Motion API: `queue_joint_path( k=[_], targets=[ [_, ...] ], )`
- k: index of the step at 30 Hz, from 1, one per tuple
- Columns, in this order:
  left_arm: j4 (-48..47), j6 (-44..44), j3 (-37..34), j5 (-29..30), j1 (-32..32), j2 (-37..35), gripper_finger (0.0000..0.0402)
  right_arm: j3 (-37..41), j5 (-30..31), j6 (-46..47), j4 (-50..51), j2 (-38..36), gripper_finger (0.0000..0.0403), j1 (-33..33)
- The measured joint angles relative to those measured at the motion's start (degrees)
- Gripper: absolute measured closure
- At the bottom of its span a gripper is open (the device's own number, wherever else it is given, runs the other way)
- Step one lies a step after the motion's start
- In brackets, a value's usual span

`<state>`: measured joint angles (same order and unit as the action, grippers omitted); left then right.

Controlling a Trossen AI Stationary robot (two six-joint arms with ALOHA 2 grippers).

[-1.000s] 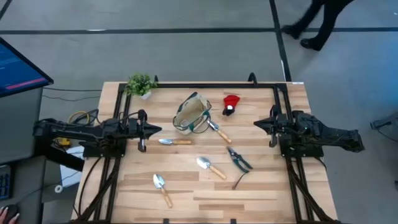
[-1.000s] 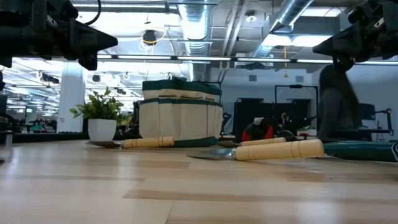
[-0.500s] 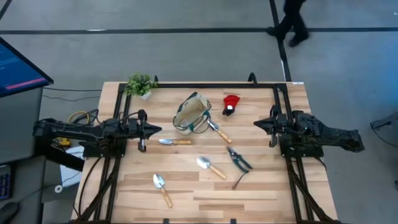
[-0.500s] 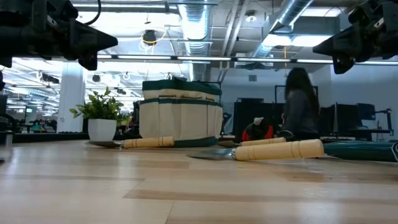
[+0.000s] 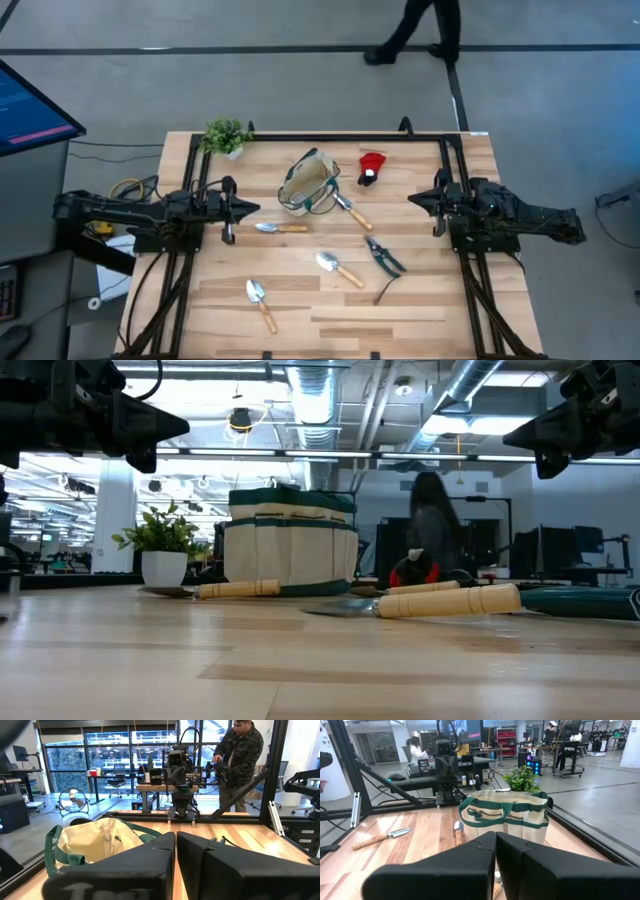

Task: Pick & Place Garden tools in Gardening bag

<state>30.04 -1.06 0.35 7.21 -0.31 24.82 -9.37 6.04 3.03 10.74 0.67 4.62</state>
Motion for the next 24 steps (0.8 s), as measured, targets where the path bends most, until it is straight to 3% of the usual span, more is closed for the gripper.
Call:
queue_joint_path(
  k=[24],
  targets=[
    [0.66, 0.00, -0.01, -0.01, -0.01, 0.00, 0.0394, 0.00, -0.01, 0.00, -0.01, 0.02, 0.0397, -0.01]
  ],
)
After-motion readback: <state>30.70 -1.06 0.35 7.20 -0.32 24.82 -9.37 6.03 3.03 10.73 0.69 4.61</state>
